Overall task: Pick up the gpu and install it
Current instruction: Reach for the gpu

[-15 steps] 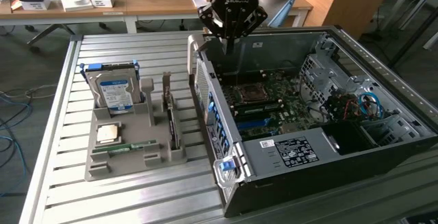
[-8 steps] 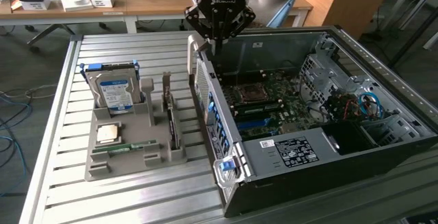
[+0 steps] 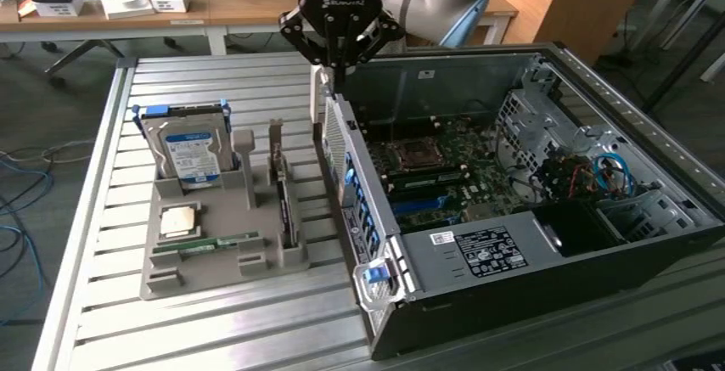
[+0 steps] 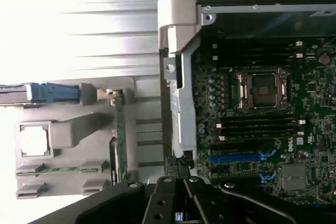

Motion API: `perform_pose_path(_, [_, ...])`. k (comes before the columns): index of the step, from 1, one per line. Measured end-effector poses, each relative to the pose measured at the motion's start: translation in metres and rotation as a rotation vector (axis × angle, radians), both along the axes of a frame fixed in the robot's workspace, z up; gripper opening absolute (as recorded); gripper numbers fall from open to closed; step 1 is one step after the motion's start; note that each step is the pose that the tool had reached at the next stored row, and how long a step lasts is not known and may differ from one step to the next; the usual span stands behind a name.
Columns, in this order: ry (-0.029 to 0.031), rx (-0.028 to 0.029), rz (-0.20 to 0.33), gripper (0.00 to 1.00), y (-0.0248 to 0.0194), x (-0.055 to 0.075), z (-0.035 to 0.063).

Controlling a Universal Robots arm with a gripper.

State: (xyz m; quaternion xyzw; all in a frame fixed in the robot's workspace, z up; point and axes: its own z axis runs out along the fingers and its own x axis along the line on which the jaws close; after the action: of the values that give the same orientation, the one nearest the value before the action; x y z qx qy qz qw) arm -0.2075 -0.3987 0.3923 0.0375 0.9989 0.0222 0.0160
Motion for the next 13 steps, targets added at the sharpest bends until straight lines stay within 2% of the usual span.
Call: perform_pose_path(13, [-0.0013,0.0000,-0.002,0.11,0.0006,-0.040,-0.0006])
